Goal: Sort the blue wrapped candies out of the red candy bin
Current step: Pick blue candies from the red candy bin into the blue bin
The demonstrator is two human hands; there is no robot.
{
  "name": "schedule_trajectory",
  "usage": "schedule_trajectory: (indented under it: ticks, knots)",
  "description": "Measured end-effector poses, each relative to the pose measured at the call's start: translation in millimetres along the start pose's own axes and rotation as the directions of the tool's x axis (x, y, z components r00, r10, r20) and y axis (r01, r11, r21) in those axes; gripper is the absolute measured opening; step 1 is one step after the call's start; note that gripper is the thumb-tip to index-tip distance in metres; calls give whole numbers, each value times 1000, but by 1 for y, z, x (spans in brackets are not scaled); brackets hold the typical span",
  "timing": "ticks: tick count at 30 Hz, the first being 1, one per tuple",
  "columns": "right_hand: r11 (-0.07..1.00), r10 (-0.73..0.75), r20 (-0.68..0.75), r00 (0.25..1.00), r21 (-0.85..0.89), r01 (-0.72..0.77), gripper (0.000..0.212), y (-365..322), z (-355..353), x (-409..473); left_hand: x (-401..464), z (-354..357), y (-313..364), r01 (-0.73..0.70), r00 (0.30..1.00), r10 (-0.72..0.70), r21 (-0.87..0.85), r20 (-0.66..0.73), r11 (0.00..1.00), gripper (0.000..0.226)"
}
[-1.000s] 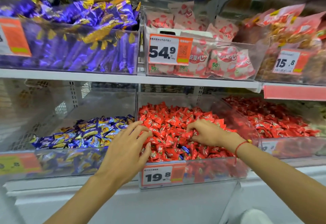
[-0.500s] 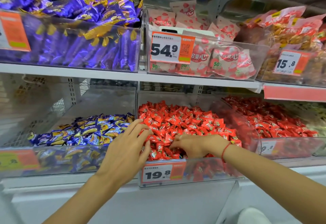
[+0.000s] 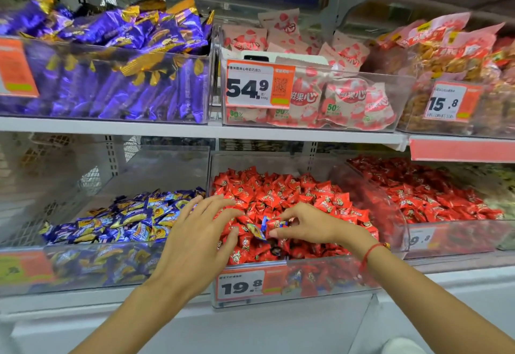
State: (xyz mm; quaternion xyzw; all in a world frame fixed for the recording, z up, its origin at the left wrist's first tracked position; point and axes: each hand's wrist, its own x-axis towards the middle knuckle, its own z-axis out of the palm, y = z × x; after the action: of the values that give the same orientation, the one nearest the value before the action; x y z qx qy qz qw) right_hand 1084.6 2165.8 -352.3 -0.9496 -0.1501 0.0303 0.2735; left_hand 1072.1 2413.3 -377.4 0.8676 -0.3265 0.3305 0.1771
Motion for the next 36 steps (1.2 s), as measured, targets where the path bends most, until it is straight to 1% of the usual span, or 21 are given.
schedule_trajectory:
  ticks: [2, 4, 5, 6, 7, 9, 11, 13, 14, 15, 17, 20, 23, 24, 26, 28, 29, 31, 33, 34, 36]
  knots:
    - [997, -37, -4, 999, 61, 37, 41, -5, -2, -8, 11, 0, 10, -2, 1000, 2, -29, 3, 1000, 37]
    - [987, -44, -75, 996, 149, 55, 24, -9, -2, -13, 22, 0, 23, -42, 998, 43, -27, 52, 999, 37]
    - [976, -32, -109, 994, 212, 55, 18, -11, -2, -15, 27, -1, 31, -48, 993, 51, -37, 106, 998, 38]
    - [960, -23, -125, 992, 275, 57, 19, -12, -1, -17, 30, -1, 37, -21, 985, 32, -66, 171, 998, 40]
    - [942, -18, -122, 992, 329, 58, 21, -13, -2, -18, 34, 0, 41, 38, 972, -13, -107, 234, 994, 42]
    - [933, -11, -147, 989, 353, 63, 22, -12, -2, -19, 38, 0, 46, 167, 947, -103, -189, 305, 968, 42]
    - [945, 11, -188, 982, 324, 51, 25, -11, -4, -21, 43, 5, 49, 285, 924, -168, -325, 344, 902, 38]
    - [950, 28, -209, 977, 311, 39, 27, -9, -4, -22, 47, 10, 51, 404, 891, -208, -495, 403, 770, 35]
    - [950, 29, -219, 975, 311, 41, 26, -8, -5, -23, 49, 12, 50, 444, 877, -220, -542, 427, 714, 36]
    - [947, 27, -227, 973, 317, 48, 25, -8, -6, -23, 50, 13, 49, 465, 869, -231, -564, 438, 682, 38]
    - [945, 22, -235, 972, 321, 57, 22, -10, -9, -25, 54, 13, 48, 479, 869, -258, -588, 423, 652, 38]
    - [943, -1, -255, 967, 322, 86, 25, -16, -11, -25, 54, 9, 48, 474, 880, -315, -631, 354, 615, 26]
    - [931, -33, -259, 965, 344, 124, 31, -23, -8, -21, 50, 8, 48, 421, 904, -355, -634, 237, 648, 15]
    - [944, -34, -243, 970, 311, 111, 31, -22, -7, -19, 49, 6, 47, 399, 910, -369, -629, 187, 667, 13]
    - [992, -4, -191, 981, 121, 28, 32, -15, -6, -17, 50, -2, 41, 366, 913, -397, -611, 90, 702, 17]
    - [995, 43, -93, 995, -90, -51, 35, -4, -3, -18, 50, -10, 32, 337, 914, -404, -605, 27, 721, 29]
    - [987, 63, -58, 996, -141, -70, 36, 1, 0, -17, 49, -13, 28, 322, 916, -401, -611, 8, 723, 35]
    - [986, 80, -77, 994, -141, -90, 33, -2, 9, -15, 46, -16, 20, 304, 921, -389, -602, -12, 738, 32]
    - [992, 88, -99, 991, -82, -96, 34, -13, 20, -9, 41, -16, 14, 306, 928, -373, -566, -3, 765, 21]
    - [994, 90, -72, 993, -60, -95, 35, -18, 25, -5, 39, -16, 11, 303, 931, -366, -564, 2, 768, 17]
    - [994, 100, 19, 995, -54, -98, 29, -22, 33, 1, 36, -16, 8, 291, 936, -352, -567, 2, 771, 13]
